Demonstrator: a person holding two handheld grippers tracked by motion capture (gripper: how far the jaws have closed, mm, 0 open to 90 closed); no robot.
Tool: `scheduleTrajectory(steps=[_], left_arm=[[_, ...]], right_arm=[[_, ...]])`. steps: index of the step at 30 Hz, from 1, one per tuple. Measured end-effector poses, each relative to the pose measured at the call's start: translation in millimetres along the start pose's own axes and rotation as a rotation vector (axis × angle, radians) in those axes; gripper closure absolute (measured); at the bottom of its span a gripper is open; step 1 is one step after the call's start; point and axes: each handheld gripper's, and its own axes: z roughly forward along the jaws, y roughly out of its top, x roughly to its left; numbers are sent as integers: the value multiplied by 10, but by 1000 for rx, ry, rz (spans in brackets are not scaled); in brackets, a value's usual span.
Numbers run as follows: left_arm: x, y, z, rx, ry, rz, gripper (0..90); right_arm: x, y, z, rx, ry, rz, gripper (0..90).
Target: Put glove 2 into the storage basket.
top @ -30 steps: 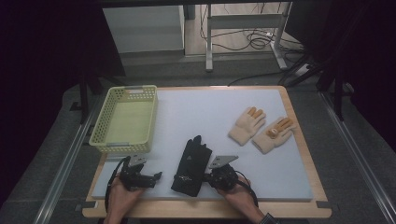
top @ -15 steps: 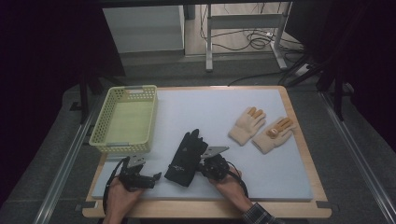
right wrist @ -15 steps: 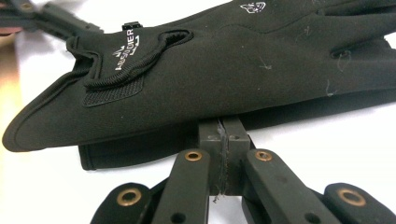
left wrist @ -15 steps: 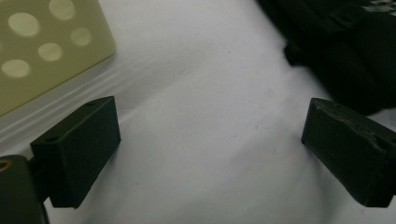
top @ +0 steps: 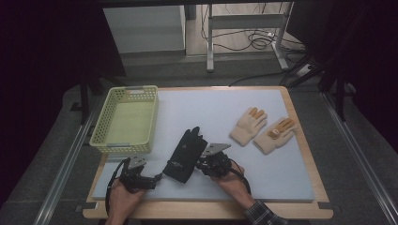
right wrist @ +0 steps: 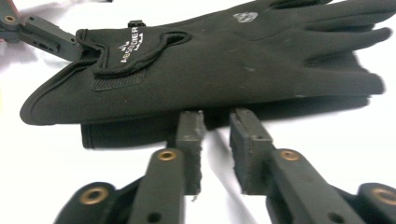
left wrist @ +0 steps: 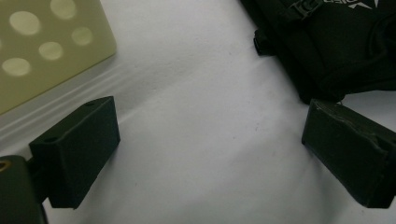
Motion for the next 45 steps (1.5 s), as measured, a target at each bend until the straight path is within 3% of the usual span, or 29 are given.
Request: scheduleTrajectory(steps=[8, 11, 15, 21, 27, 32, 35, 39, 45], left_arm=[[-8, 0, 5, -3, 5, -4, 39], [-9, 4, 4, 1, 6, -5, 37], [-10, 5, 4, 0, 7, -4, 38], [-6, 6, 5, -1, 4, -4, 37], [1, 26, 3, 16, -1, 1, 37], [1, 47, -11, 27, -1, -12, 55], [0, 72, -37, 21, -39, -27, 69], [-30, 126, -83, 29, -35, -14, 51], [-32, 247, -160, 14, -79, -28, 23]], right_arm=[[-205, -120, -304, -12, -73, 18, 430], [-317, -204, -407, -15, -90, 50, 365], [-450, -316, -518, -5, -132, 56, 314], [-605, -473, -643, 7, -169, 85, 266], [-671, -625, -654, 25, -183, 100, 243], [-650, -624, -644, 37, -196, 81, 220], [-648, -626, -642, 37, -196, 80, 220], [-646, -627, -640, 37, -197, 79, 220], [-644, -630, -640, 35, -197, 79, 220]])
